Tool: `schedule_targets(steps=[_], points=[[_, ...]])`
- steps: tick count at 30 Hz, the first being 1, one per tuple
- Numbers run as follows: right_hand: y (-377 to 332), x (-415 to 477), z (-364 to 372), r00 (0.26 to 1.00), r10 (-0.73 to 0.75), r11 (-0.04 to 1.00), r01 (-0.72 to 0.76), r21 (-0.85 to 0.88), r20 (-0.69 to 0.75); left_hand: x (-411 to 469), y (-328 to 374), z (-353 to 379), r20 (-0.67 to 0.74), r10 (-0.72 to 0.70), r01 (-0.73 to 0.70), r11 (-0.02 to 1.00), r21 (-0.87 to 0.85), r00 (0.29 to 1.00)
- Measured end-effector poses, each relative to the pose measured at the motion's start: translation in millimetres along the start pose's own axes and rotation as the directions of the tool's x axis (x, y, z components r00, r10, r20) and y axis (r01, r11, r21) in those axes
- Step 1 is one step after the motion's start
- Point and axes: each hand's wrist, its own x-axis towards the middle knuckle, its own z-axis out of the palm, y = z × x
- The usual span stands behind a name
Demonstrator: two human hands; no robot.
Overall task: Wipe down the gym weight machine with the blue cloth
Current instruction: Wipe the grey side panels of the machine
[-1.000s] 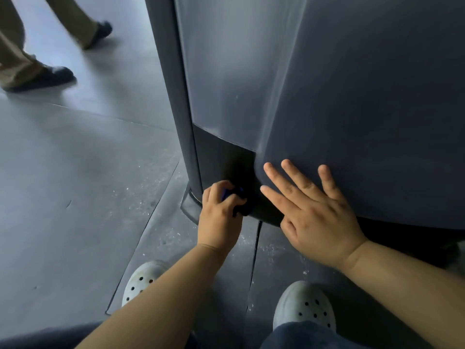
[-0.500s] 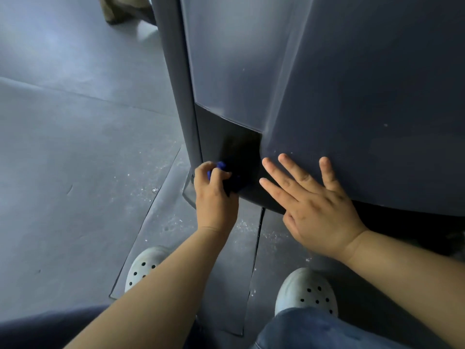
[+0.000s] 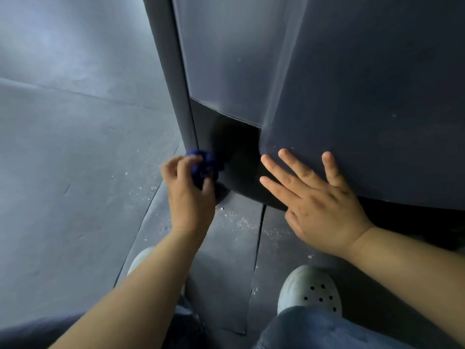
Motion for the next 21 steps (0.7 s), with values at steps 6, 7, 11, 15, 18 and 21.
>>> schedule_targets(steps=[6, 7, 11, 15, 18, 21], points=[[2, 0, 0, 1.000, -0.008, 1.000, 0.008, -0.006, 0.014, 15, -8, 23, 0.128, -0.107, 0.105, 0.994, 0.020, 0.986], [2, -1, 0, 1.000, -0.010, 1.000, 0.010, -0.011, 0.015, 10, -18, 27, 0.198, -0.159, 0.148, 0.987, 0.067, 0.967], [3, -2, 2, 1.000, -0.017, 1.000, 0.017, -0.021, 0.000, 8, -48, 39, 0.343, -0.305, 0.225, 0.941, 0.254, 0.888], [4, -2, 4, 1.000, -0.025, 0.999, 0.025, -0.041, -0.004, 7, -53, 31, 0.406, -0.266, 0.133, 0.936, 0.326, 0.874], [4, -2, 1, 1.000, -0.021, 0.999, 0.021, -0.024, 0.002, 5, -29, 13, 0.270, -0.027, -0.023, 0.983, 0.180, 0.963], [10, -5, -4, 1.000, -0.027, 1.000, 0.027, -0.001, -0.010, 11, 18, -4, 0.027, 0.243, -0.244, 0.969, 0.028, 0.970]])
